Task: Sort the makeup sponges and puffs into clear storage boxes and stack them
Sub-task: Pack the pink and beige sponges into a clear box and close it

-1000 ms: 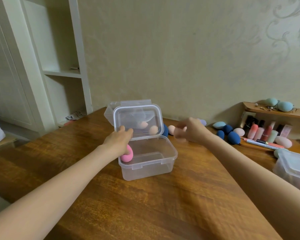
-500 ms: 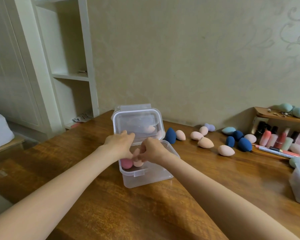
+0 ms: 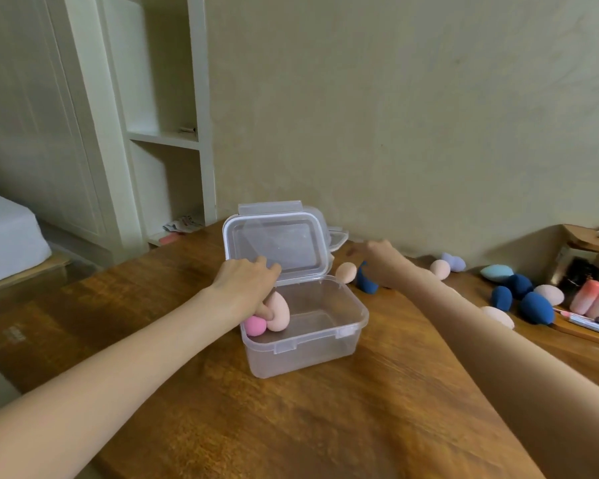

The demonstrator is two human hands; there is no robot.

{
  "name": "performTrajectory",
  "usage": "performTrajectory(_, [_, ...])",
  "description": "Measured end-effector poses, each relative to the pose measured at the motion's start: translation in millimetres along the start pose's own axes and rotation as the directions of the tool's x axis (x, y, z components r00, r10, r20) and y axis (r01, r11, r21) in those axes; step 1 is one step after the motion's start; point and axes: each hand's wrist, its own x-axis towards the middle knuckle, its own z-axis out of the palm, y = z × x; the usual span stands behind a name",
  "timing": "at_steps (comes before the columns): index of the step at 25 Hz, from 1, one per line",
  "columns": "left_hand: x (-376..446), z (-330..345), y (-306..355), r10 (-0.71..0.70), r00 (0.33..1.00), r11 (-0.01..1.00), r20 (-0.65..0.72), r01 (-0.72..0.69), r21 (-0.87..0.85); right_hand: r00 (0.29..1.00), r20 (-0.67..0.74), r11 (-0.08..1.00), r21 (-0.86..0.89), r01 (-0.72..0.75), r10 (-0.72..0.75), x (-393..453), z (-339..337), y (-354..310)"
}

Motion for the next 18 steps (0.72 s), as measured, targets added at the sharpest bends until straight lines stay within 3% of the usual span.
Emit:
performTrajectory(3, [1, 2, -2, 0.017, 1.0, 1.0, -0.017, -0.017, 0.016, 0.994, 0.044, 0.965, -0.241, 0.105, -0.097, 12, 35, 3])
performTrajectory(6, [1, 4, -2, 0.018, 1.0, 1.0, -0.013, -0.018, -0.003, 0.986, -0.122, 0.96, -0.268, 0.081, -0.117, 15, 47, 3])
performTrajectory(7, [2, 4, -3, 0.016, 1.0, 1.0, -0.014, -0.016, -0.007, 0.97, -0.224, 0.981, -0.189, 0.047, -0.09, 13, 44, 2])
performTrajectory(9, [2, 6, -3, 0.016, 1.0, 1.0, -0.026, -0.016, -0.004, 0.915, -0.402, 0.986, 0.161, 0.038, 0.03, 5, 20, -3])
performTrajectory(11, [1, 7, -2, 0.024, 0.999, 1.0, -0.045, -0.024, -0.001, 0.894, -0.426, 0.834, 0.537, 0.129, 0.136, -11, -14, -9])
performTrajectory(13, [0, 6, -1, 0.032, 0.998, 0.999, -0.058, -0.032, 0.002, 0.944, -0.318, 0.667, 0.724, 0.178, 0.093, -31, -42, -23])
performTrajectory(14, [-1, 5, -1, 0.032, 0.998, 0.999, -0.058, -0.033, -0.004, 0.978, -0.207, 0.661, 0.736, 0.146, 0.014, -41, -46, -31])
performTrajectory(16, [-3, 4, -2, 0.025, 0.998, 0.999, -0.051, -0.027, -0.037, 0.991, 0.072, 0.794, 0.606, 0.05, -0.117, -53, -38, -52])
performTrajectory(18, [-4, 2, -2, 0.029, 0.998, 0.998, -0.05, -0.032, -0.052, 0.956, 0.27, 0.899, 0.438, -0.018, -0.113, -58, -20, -69])
